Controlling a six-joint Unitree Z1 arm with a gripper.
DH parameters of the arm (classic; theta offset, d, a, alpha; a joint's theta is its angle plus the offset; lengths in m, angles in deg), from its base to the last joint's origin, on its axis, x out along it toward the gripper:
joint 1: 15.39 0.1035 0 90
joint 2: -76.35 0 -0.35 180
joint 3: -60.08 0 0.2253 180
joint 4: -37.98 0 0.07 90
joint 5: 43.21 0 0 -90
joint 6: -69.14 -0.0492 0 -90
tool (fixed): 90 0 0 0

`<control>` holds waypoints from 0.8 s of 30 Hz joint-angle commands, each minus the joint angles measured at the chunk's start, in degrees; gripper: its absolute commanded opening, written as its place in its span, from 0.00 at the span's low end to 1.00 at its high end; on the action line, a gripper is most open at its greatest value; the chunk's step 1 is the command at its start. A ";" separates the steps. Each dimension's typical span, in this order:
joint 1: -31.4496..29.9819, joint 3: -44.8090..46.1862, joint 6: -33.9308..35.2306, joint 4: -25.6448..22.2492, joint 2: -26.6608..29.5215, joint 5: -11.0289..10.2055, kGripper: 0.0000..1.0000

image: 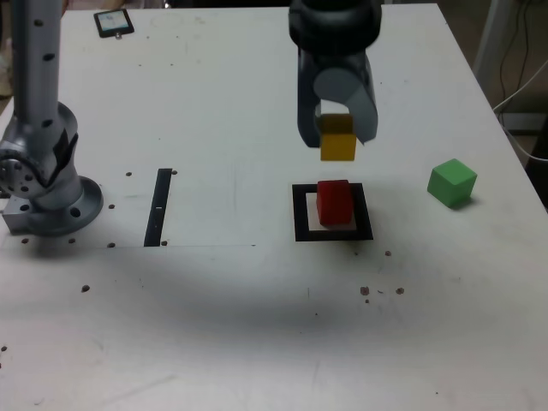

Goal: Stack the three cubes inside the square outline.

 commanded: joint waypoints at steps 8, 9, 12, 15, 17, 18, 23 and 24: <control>0.00 2.97 0.43 2.67 -1.06 0.42 0.18; 0.03 3.48 0.44 3.19 -1.09 0.50 0.18; 0.08 4.82 0.48 4.44 -0.99 0.82 0.18; 0.08 5.40 0.48 4.65 -0.69 1.17 0.18; 0.05 5.72 0.48 4.69 -0.58 1.58 0.18; 0.04 5.92 0.48 4.82 -0.58 1.80 0.18; -0.01 7.06 0.45 6.17 -0.88 2.47 0.18; -0.01 7.15 0.45 6.36 -0.91 2.47 0.18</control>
